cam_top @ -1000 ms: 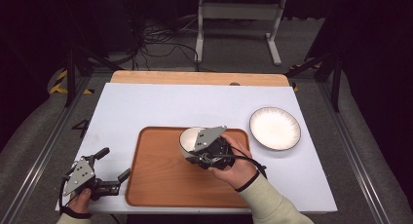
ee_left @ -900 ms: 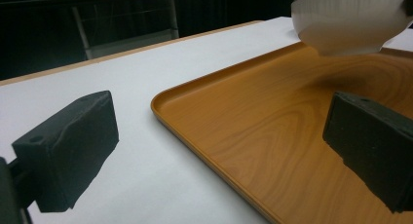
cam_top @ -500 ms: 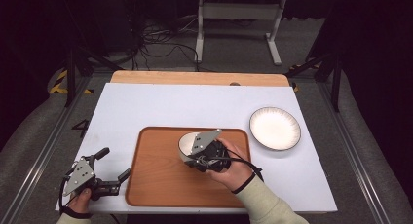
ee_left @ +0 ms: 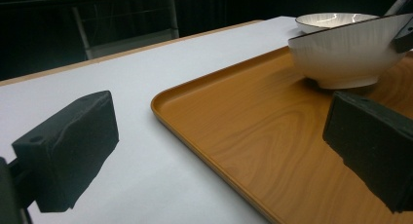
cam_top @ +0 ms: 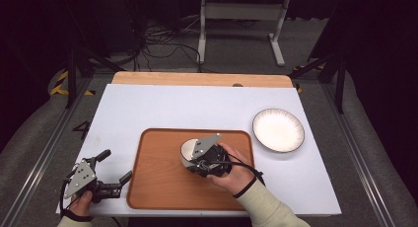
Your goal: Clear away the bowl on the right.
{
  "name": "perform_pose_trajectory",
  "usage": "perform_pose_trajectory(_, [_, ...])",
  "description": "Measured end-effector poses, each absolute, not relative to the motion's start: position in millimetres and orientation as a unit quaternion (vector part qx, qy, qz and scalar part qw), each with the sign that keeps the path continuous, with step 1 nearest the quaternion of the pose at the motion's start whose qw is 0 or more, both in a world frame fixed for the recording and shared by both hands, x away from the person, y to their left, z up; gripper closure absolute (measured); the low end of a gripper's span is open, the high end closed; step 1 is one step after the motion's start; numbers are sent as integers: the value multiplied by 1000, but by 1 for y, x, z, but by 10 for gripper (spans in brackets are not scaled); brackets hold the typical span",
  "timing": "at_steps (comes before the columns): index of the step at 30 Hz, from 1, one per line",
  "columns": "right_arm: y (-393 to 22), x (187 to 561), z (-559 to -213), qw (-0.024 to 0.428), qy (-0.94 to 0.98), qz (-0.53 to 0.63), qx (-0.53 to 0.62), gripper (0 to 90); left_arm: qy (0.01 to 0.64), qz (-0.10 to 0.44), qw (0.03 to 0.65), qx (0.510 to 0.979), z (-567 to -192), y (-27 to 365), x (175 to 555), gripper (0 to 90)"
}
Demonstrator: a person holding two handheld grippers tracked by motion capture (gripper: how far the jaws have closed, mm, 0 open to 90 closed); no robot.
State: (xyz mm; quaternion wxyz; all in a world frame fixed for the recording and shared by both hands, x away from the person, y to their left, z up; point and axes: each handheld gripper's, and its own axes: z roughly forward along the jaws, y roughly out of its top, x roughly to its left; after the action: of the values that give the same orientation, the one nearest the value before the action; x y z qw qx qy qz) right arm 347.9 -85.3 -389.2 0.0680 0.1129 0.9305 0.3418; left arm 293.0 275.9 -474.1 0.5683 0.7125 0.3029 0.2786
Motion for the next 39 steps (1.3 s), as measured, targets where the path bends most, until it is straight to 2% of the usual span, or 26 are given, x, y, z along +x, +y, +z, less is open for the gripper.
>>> perform_pose_trajectory(25, [-82,340,-406,35,934,339,104,818,303,279,569,712,-474,276,293,3])
perform_pose_trajectory(35, [-82,339,-410,19,931,350,102,778,303,279,568,713,-474,276,293,3])
perform_pose_trajectory(39, [-85,340,-411,17,928,358,104,707,303,279,569,712,-474,276,293,3])
